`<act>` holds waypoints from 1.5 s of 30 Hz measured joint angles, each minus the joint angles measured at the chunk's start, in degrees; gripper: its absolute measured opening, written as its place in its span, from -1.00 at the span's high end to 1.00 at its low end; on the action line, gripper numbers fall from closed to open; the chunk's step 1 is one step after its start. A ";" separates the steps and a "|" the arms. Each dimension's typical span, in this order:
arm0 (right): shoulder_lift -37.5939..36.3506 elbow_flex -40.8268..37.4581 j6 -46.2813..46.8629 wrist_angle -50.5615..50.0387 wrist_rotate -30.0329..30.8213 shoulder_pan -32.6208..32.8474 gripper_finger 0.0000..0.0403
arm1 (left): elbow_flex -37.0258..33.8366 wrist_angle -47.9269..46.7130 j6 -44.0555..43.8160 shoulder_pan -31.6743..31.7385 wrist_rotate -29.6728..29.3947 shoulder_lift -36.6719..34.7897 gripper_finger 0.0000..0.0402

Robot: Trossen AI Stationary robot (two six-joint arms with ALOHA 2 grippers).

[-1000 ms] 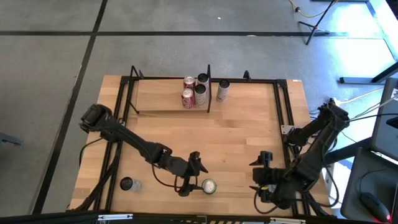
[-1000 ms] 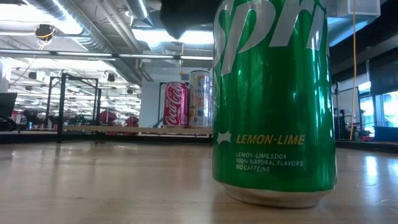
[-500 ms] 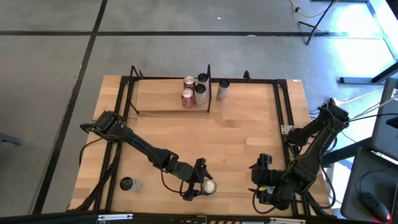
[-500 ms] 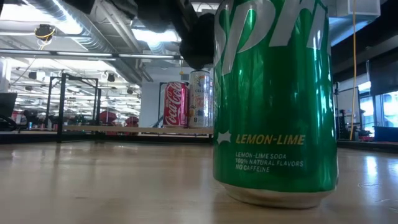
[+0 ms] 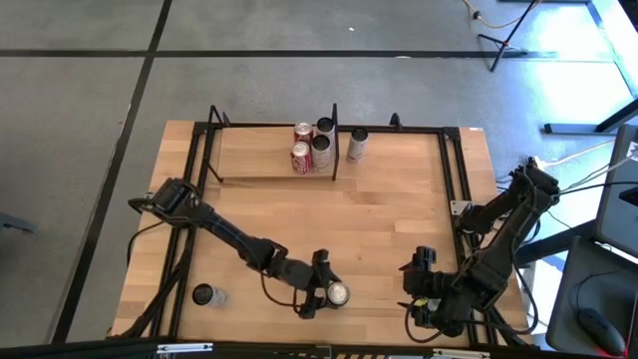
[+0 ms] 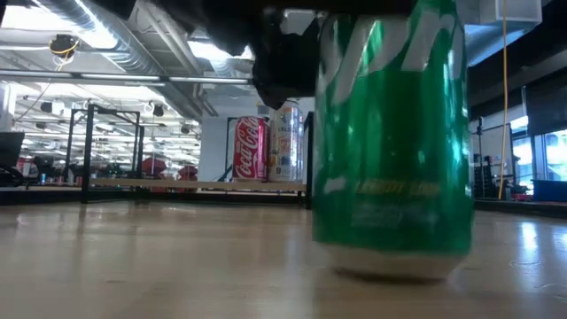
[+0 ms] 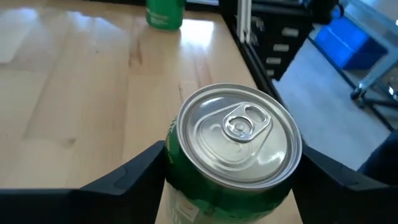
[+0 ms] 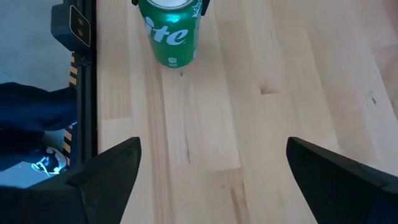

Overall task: Place canned beverage on shelf
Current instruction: Put the left green soda can on the shelf

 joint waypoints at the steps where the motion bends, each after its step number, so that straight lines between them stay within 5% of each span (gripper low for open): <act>1: 0.00 0.00 0.05 0.22 0.00 0.00 -0.93 | 0.61 -0.83 -0.33 0.14 -0.24 -0.60 -0.28; 16: -8.70 0.00 -3.04 -3.10 3.59 -4.11 -0.92 | 3.20 -29.80 -1.86 6.17 -7.81 -25.70 -0.28; 28: -17.02 0.00 -19.06 -4.17 1.63 -24.39 -0.92 | 3.09 -63.67 4.25 22.53 -10.02 -45.38 -0.28; 37: -17.58 0.00 -23.93 -0.75 -4.00 -39.08 -0.92 | -2.82 -62.15 25.36 48.17 5.82 -49.03 -0.28; 45: -17.57 0.00 -23.61 4.64 -5.53 -43.08 -0.92 | -11.30 -44.65 35.17 69.15 27.48 -45.43 -0.28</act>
